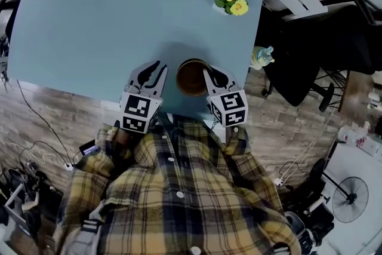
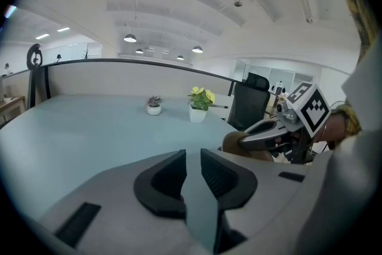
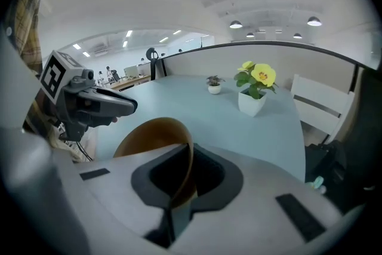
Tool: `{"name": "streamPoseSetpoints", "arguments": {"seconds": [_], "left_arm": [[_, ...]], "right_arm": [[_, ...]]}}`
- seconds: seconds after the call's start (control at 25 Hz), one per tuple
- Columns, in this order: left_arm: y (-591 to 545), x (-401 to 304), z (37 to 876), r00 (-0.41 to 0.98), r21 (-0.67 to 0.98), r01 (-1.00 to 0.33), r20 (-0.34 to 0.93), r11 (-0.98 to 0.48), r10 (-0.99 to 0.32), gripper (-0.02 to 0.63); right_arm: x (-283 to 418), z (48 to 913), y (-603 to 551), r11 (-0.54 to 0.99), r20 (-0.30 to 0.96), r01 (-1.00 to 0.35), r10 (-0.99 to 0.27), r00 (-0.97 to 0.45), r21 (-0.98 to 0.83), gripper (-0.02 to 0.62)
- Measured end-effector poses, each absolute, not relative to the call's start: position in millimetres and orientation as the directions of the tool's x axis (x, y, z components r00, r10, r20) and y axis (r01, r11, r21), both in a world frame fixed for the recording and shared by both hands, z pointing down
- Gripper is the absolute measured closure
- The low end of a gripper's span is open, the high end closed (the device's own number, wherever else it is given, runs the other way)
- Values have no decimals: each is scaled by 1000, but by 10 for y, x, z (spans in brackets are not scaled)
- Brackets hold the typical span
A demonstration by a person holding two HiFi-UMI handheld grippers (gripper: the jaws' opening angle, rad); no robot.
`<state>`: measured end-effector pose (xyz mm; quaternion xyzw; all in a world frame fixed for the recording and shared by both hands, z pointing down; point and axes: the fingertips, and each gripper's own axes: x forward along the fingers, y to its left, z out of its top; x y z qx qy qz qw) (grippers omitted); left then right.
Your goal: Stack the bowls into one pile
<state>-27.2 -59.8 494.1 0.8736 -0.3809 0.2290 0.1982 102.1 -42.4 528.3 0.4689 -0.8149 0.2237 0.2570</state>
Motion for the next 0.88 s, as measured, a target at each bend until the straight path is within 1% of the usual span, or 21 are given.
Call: {"name": "streamPoseSetpoints", "arguments": {"seconds": [0.16,0.36,0.52,0.88], "left_arm": [[-594,-301,4962,601,175,-760,556,-626,-574,538],[-613,-337,4960,598,174,-764,553,-621,-581,538],[-619,-331,4957,599,176,-764,552,-621,-580,538],[-634,-316,4928,601,171,-763,544,-624,-586,538]], "right_arm": [[1020,5358,-409,456,647,-882,-640,-414,-113,578],[1016,5330,-434,457,629,-883,-656,-416,-108,573],[1053,5321,-445,454,628,-886,-664,-406,-94,516],[1075,5250,-466,447,610,-890,-683,-402,-87,474]]}}
